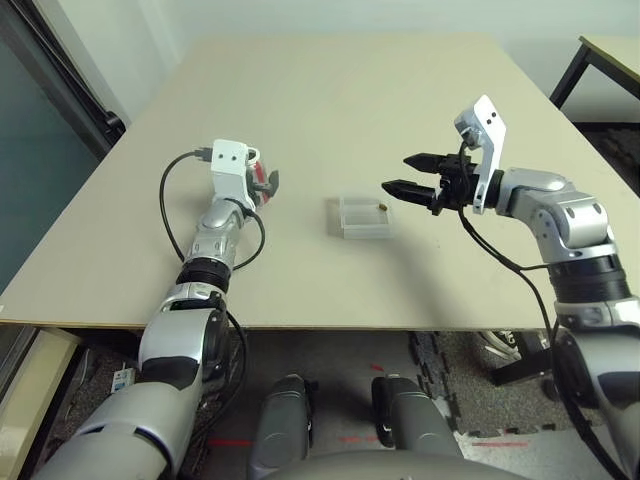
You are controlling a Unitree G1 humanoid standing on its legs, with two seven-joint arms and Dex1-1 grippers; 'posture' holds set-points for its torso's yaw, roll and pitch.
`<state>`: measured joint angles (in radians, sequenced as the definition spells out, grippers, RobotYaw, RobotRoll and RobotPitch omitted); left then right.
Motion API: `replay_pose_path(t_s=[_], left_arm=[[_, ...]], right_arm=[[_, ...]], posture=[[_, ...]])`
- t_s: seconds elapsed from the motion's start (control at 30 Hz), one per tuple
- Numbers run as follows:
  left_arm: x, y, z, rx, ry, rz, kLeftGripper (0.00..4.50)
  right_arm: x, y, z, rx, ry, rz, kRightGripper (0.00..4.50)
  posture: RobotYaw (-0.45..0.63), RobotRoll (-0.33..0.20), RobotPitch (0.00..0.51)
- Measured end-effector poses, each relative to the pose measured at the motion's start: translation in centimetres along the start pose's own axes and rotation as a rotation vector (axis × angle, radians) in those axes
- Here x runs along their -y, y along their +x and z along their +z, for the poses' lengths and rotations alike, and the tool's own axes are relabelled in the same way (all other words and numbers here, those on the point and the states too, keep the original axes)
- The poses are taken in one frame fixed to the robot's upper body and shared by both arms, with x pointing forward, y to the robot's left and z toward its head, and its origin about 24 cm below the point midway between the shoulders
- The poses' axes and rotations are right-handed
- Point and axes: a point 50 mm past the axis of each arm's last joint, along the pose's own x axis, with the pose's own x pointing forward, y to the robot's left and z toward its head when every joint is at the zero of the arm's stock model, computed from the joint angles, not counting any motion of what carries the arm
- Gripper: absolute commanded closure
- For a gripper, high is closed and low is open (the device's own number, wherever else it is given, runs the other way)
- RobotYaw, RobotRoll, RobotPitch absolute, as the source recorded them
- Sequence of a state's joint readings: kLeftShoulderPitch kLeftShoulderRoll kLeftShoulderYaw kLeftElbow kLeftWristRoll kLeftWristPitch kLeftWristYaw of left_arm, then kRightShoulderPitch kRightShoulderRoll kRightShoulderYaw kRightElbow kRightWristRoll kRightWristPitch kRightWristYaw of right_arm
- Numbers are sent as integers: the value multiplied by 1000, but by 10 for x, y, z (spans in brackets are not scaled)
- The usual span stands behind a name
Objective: Pour the medicine from the bottle into the box.
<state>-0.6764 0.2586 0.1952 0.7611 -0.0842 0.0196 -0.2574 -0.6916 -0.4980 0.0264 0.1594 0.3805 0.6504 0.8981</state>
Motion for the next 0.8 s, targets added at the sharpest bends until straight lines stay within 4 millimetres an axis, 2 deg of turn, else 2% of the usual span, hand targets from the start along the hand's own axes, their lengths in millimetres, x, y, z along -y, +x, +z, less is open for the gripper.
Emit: replay_pose_path(t_s=[0.13,0.33,0.53,0.67,0.8], left_arm=[[1,-16,-6,-17,-16,-3,23],[10,-43,-4,-27,-40,-34,23],[14,-86,3,-38,-18,-83,23],[-2,-108,20,33,1,-37,23],[-39,-119,38,124,33,82,23]], right_arm=[[0,-1,-2,-6,8,-2,0],[0,-1,-3,-7,14,-2,0],[0,-5,-8,2,34,-25,0],[4,-11,-8,23,48,-70,0],[12,-17,-4,90,60,-169,0]], posture=[[65,0,105],[76,0,105],[99,0,107],[129,0,105],[148,0,103]])
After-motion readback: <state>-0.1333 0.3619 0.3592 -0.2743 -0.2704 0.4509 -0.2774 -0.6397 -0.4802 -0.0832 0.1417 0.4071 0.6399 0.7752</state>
